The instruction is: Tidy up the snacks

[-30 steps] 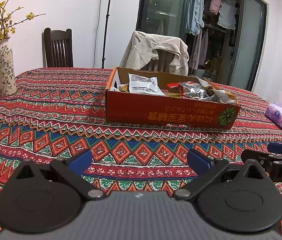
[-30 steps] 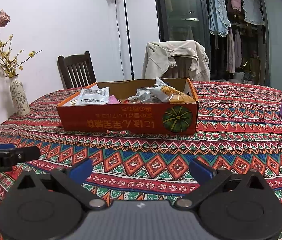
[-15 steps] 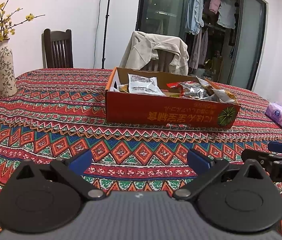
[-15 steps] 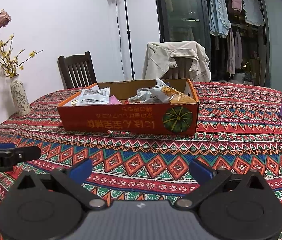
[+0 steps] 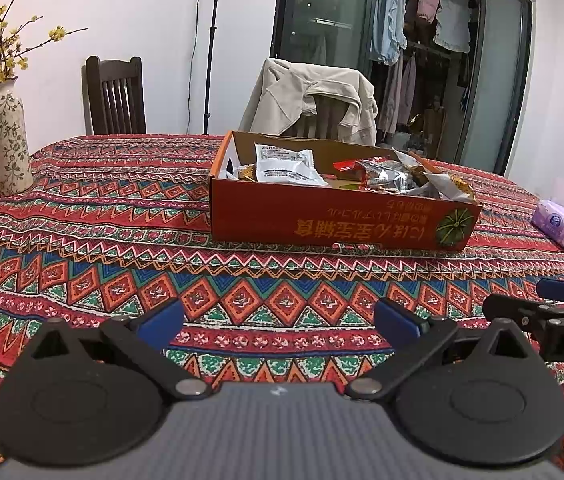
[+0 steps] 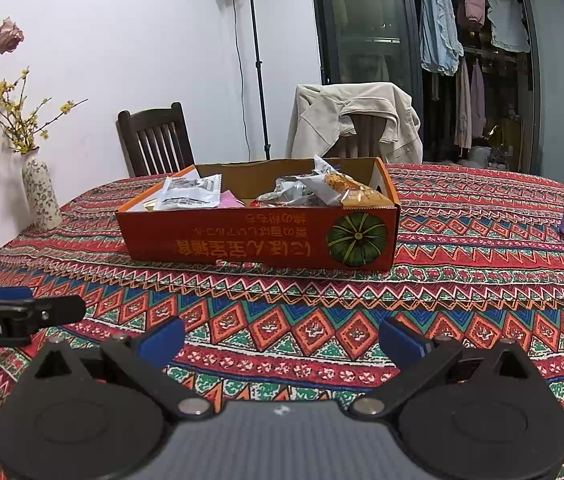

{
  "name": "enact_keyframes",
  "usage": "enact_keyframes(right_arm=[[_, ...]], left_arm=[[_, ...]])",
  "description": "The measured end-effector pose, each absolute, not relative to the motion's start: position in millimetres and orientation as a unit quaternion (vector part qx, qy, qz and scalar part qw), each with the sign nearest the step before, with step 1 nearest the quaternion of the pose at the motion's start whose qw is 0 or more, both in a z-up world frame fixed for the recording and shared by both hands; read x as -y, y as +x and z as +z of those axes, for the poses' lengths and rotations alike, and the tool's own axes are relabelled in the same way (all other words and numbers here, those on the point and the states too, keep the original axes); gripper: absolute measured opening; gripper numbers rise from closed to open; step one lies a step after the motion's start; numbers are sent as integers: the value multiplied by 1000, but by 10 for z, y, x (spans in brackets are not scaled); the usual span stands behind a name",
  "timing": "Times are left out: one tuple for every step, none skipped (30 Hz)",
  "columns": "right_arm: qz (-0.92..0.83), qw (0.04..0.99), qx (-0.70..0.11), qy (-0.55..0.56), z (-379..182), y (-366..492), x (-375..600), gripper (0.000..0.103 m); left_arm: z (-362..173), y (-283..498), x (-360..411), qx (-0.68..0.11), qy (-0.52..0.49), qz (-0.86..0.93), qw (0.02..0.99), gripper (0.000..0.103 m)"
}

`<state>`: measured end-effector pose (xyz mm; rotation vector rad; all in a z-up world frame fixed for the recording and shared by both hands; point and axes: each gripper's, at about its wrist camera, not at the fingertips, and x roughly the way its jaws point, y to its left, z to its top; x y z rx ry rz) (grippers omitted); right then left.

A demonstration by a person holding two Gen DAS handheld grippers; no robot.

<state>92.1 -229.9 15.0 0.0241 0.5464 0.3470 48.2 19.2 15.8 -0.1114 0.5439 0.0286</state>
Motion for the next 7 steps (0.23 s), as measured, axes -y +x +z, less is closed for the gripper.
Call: enact_keyframes(right_arm=[[171, 948, -269, 12, 149, 917, 2293, 103], [171, 948, -269, 12, 146, 916, 2293, 103], [171, 948, -269, 12, 147, 916, 2293, 103], [171, 948, -269, 12, 148, 917, 2293, 103], [171, 948, -269, 12, 147, 917, 2292, 103], [171, 948, -269, 11, 145, 915, 2288, 103], [171, 947, -270, 11, 137, 914, 2282, 103]], left_arm=[[159, 481, -195, -267, -55, 15, 962, 103], [160, 476, -199, -266, -56, 16, 962, 103], [163, 473, -202, -264, -58, 16, 963, 103], [165, 471, -208, -262, -59, 16, 963, 103], [165, 468, -212, -261, -61, 15, 963, 103], [164, 467, -217, -261, -63, 14, 963, 103], [163, 474, -221, -262, -64, 12, 963, 103]])
